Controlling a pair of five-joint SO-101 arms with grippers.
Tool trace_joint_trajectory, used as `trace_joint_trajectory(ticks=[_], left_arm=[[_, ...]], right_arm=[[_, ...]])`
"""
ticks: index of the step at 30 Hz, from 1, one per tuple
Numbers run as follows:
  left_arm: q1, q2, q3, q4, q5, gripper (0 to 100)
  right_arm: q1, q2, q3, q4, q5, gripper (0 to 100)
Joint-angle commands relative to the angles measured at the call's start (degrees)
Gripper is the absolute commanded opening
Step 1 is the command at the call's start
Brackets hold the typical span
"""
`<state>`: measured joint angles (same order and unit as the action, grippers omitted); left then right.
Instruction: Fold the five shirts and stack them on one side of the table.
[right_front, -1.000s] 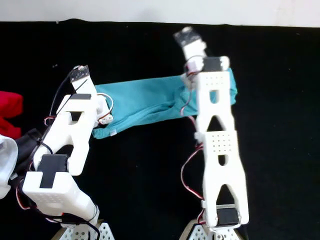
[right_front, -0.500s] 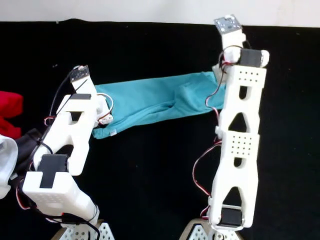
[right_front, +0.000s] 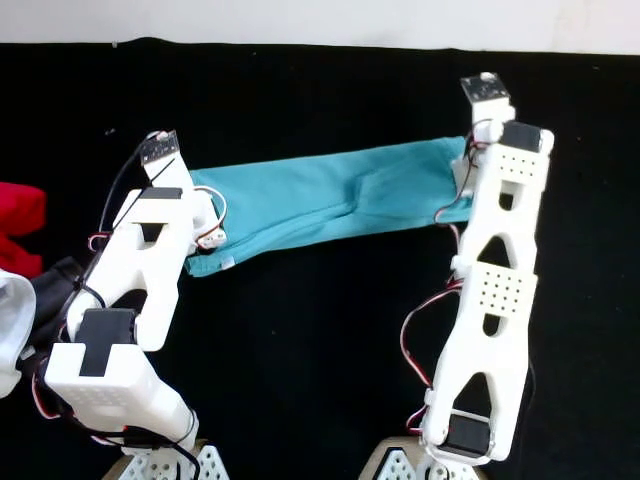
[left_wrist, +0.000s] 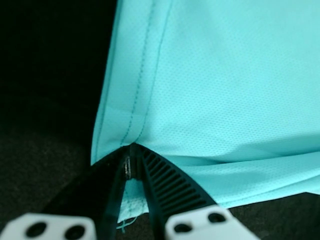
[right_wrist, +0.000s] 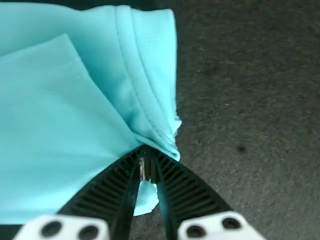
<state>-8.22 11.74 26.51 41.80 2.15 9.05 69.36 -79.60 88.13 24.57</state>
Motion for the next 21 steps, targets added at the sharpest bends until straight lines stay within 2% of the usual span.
trace_joint_trajectory(ticks=[1,6,13,17,21], left_arm=[[-0.6,0.3,-1.2,-2.0,0.3,1],[-0.6,-0.5,-1.8,-0.5,0.3,1],[-0.8,-11.7,-10.6,19.5,0.0,1],[-2.2,-16.6,-13.3,25.7,0.0,2],[-5.3,-16.4,-14.4,25.9,0.3,14]], right_arm=[[2.1,-2.9,-0.6,1.2,0.4,0.6],[2.0,-11.1,-0.6,4.9,0.4,0.6],[1.9,-23.1,-0.6,12.4,0.4,0.6],[3.3,-29.6,0.1,13.1,-3.0,0.6],[5.0,-37.9,7.2,13.1,-4.7,0.6]])
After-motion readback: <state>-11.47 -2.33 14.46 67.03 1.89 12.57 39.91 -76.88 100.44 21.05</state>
